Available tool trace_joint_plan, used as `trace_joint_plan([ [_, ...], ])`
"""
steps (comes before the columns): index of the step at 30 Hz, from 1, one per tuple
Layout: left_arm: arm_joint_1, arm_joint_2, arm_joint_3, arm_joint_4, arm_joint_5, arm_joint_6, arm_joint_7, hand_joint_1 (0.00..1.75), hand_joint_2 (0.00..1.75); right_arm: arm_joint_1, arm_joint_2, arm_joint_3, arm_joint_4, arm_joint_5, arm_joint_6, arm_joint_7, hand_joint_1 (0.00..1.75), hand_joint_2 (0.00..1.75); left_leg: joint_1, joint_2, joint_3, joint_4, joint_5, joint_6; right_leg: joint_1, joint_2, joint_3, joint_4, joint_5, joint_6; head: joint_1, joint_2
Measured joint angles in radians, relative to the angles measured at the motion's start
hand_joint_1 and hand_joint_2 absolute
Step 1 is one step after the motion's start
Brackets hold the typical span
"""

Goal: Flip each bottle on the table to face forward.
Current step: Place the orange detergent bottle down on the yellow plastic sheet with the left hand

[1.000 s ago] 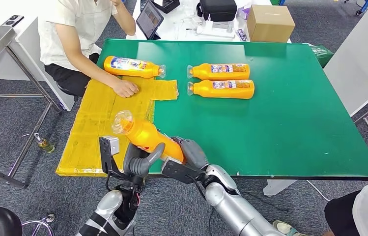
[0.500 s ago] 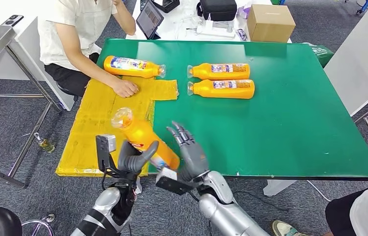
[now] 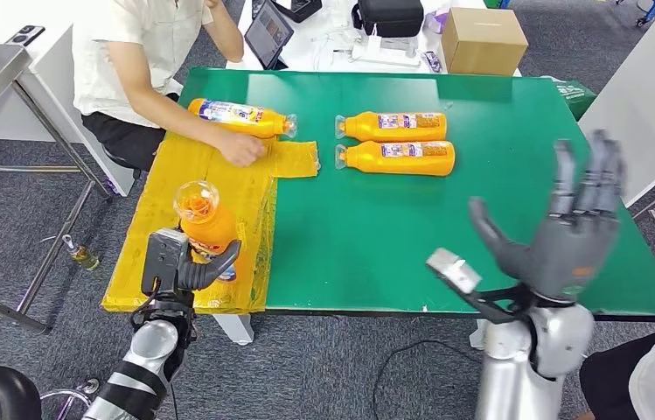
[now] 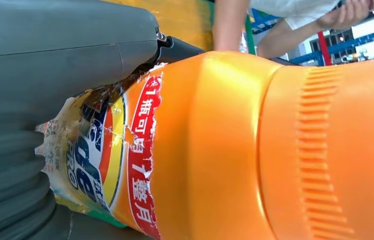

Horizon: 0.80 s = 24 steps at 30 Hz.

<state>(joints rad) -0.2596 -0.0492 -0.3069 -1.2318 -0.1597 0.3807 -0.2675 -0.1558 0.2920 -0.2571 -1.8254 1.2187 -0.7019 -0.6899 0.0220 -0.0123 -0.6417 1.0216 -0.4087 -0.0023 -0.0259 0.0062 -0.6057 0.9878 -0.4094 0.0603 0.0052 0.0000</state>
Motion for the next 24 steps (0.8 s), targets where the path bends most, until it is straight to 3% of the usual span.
trace_joint_plan([
  [4, -0.055, 0.044, -0.039, 0.020, -0.330, 0.105, 0.106, 1.75, 1.75, 0.004, 0.016, -0.036, -0.040, -0.045, 0.000, 0.005, 0.00, 0.00, 0.001, 0.002, 0.000, 0.000, 0.000, 0.000, 0.002, 0.001, -0.001, 0.000, 0.000, 0.000, -0.001, 0.000],
  [6, -0.098, 0.064, -0.056, 0.051, -0.489, 0.108, 0.158, 1.75, 1.75, 0.006, 0.029, -0.037, -0.042, -0.066, 0.000, -0.001, 0.00, 0.00, 0.002, 0.002, 0.000, 0.000, 0.001, -0.001, 0.002, 0.001, -0.001, 0.001, 0.000, 0.000, -0.001, 0.000],
  [14, -0.250, 0.083, -0.101, 0.193, -0.840, -0.035, 0.284, 1.75, 1.75, 0.011, 0.055, -0.012, -0.019, -0.112, 0.001, -0.004, 0.00, 0.00, 0.002, 0.002, 0.000, 0.000, 0.002, -0.001, 0.002, 0.001, -0.001, 0.001, 0.000, 0.000, 0.000, 0.000],
  [24, -0.382, 0.035, -0.214, 0.379, -1.025, -0.196, 0.363, 1.75, 1.75, 0.027, 0.057, 0.027, 0.041, -0.161, 0.002, -0.004, 0.00, 0.00, 0.002, 0.002, -0.001, 0.000, 0.002, -0.001, 0.002, 0.001, -0.001, 0.001, 0.000, 0.000, 0.000, 0.000],
])
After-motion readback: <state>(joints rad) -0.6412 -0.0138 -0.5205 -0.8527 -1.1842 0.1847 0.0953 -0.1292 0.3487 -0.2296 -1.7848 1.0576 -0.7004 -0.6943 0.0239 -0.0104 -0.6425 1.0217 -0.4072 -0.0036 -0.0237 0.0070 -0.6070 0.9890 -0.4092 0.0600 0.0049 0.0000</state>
